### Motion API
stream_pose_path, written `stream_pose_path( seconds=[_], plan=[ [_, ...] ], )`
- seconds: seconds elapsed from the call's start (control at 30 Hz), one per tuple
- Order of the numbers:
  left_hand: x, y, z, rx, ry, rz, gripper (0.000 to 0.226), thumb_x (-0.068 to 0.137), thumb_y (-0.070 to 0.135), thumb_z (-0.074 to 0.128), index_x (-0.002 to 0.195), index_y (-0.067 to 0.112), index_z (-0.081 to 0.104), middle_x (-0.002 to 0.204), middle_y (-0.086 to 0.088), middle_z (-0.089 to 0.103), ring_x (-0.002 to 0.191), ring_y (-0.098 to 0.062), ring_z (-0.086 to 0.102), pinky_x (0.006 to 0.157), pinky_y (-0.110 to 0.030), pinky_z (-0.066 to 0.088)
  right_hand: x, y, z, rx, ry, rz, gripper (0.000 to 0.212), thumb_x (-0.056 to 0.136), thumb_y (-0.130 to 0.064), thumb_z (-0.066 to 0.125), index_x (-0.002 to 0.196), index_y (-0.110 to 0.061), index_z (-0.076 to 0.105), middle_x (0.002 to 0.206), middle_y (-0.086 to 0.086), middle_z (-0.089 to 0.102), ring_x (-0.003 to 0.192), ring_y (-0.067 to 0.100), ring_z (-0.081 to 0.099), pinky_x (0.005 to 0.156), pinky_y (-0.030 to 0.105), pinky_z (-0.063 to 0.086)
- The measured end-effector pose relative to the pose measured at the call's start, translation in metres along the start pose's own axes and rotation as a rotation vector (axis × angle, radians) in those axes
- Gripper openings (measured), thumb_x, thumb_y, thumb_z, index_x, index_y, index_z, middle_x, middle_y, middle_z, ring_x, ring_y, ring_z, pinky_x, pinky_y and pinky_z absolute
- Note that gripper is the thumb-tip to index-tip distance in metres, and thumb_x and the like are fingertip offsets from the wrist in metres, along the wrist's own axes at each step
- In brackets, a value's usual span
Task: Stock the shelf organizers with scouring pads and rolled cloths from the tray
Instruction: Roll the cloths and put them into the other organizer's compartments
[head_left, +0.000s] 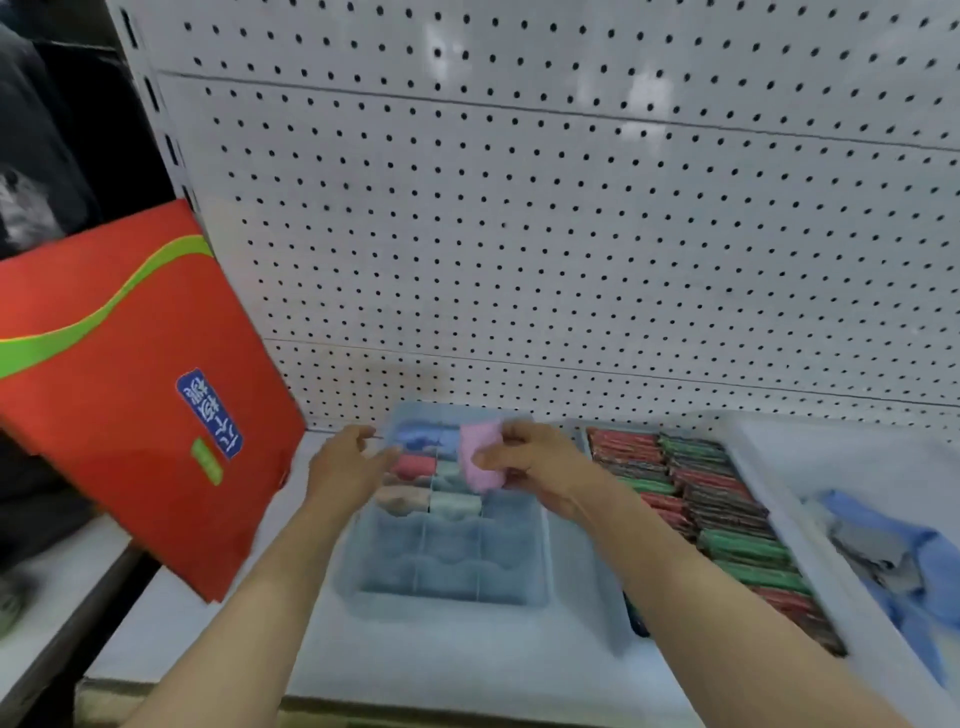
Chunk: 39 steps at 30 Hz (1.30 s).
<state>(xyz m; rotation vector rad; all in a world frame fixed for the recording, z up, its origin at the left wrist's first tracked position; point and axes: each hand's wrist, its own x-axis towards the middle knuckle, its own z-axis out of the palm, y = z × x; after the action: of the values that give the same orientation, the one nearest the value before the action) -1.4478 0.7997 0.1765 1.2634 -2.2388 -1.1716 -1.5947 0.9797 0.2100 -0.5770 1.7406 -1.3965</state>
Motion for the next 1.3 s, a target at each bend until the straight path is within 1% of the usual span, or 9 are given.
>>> stream_pose_path(
  seconds=[0.17, 0.3, 0.4, 0.5, 0.63, 0.73, 0.9, 1.07, 1.3],
  plan=[
    [0.014, -0.051, -0.001, -0.443, -0.179, -0.268, 0.039, 0.089, 0.014, 0.071, 0.125, 0.004, 0.06, 0.101, -0.017, 0.069, 0.082, -0.029, 0.065, 0.077, -0.038, 0.056, 0.016, 0.043, 0.032, -0.085, 0.143, -0.076, 0.039, 0.079, 0.002, 0.077, 0.117, 0.002, 0.064, 0.105, 0.013, 0.071, 0.088, 0.017, 0.067, 0.074, 0.022, 0.055],
    [0.015, -0.054, -0.005, -0.594, -0.281, -0.275, 0.024, 0.09, 0.008, 0.067, 0.114, 0.005, 0.068, 0.096, -0.018, 0.073, 0.076, -0.027, 0.067, 0.074, -0.033, 0.056, 0.013, 0.057, 0.037, -0.336, 0.218, -0.124, 0.032, 0.074, -0.013, 0.079, 0.103, -0.019, 0.07, 0.099, 0.01, 0.074, 0.091, 0.027, 0.069, 0.089, 0.047, 0.057],
    [0.013, -0.051, -0.006, -0.621, -0.345, -0.265, 0.021, 0.088, 0.011, 0.071, 0.109, 0.009, 0.069, 0.098, -0.016, 0.074, 0.077, -0.025, 0.068, 0.07, -0.03, 0.056, 0.01, 0.06, 0.033, -0.535, 0.297, -0.13, 0.028, 0.066, -0.035, 0.076, 0.092, -0.038, 0.065, 0.094, -0.005, 0.074, 0.09, 0.022, 0.07, 0.086, 0.048, 0.056],
    [0.013, -0.047, -0.005, -0.64, -0.366, -0.267, 0.02, 0.086, 0.006, 0.071, 0.105, 0.012, 0.068, 0.096, -0.015, 0.073, 0.078, -0.026, 0.068, 0.07, -0.031, 0.056, 0.004, 0.052, 0.028, -0.819, 0.329, -0.153, 0.028, 0.08, -0.03, 0.073, 0.105, -0.022, 0.065, 0.095, -0.003, 0.071, 0.084, 0.019, 0.063, 0.075, 0.031, 0.049],
    [0.018, -0.048, -0.005, -0.654, -0.351, -0.277, 0.019, 0.085, 0.004, 0.072, 0.1, 0.014, 0.067, 0.094, -0.014, 0.072, 0.079, -0.027, 0.067, 0.074, -0.035, 0.055, 0.002, 0.05, 0.012, -1.061, 0.342, -0.126, 0.026, 0.085, -0.025, 0.069, 0.11, -0.018, 0.063, 0.099, 0.003, 0.07, 0.091, 0.027, 0.063, 0.07, 0.03, 0.041],
    [0.02, -0.05, -0.005, -0.659, -0.353, -0.275, 0.019, 0.085, 0.004, 0.071, 0.102, 0.014, 0.067, 0.093, -0.013, 0.072, 0.079, -0.028, 0.067, 0.071, -0.034, 0.056, 0.002, 0.049, 0.01, -1.265, 0.296, -0.133, 0.027, 0.088, -0.023, 0.066, 0.114, -0.018, 0.063, 0.107, 0.006, 0.07, 0.101, 0.031, 0.062, 0.079, 0.03, 0.037],
    [0.02, -0.052, -0.007, -0.662, -0.357, -0.266, 0.018, 0.085, 0.005, 0.073, 0.1, 0.014, 0.068, 0.088, -0.012, 0.073, 0.076, -0.027, 0.068, 0.065, -0.032, 0.054, 0.021, 0.049, 0.016, -1.552, 0.264, -0.057, 0.033, 0.089, -0.02, 0.06, 0.12, -0.028, 0.06, 0.115, 0.0, 0.069, 0.112, 0.022, 0.061, 0.115, 0.032, 0.022],
    [0.018, -0.051, -0.009, -0.655, -0.363, -0.265, 0.018, 0.085, 0.006, 0.073, 0.099, 0.017, 0.067, 0.093, -0.014, 0.073, 0.078, -0.028, 0.068, 0.067, -0.033, 0.055, 0.034, 0.054, 0.018, -1.59, 0.118, 0.014, 0.033, 0.088, -0.016, 0.056, 0.118, -0.028, 0.063, 0.11, 0.001, 0.069, 0.113, 0.023, 0.059, 0.115, 0.035, 0.019],
    [0.024, -0.052, -0.007, -0.524, -0.324, -0.208, 0.025, 0.084, 0.012, 0.076, 0.106, 0.02, 0.068, 0.098, -0.013, 0.073, 0.084, -0.029, 0.07, 0.075, -0.038, 0.059, 0.039, 0.056, 0.023, -1.53, 0.123, 0.012, 0.016, 0.088, -0.017, 0.053, 0.096, -0.027, 0.063, 0.105, 0.001, 0.067, 0.106, 0.025, 0.06, 0.094, 0.033, 0.035]
  ],
)
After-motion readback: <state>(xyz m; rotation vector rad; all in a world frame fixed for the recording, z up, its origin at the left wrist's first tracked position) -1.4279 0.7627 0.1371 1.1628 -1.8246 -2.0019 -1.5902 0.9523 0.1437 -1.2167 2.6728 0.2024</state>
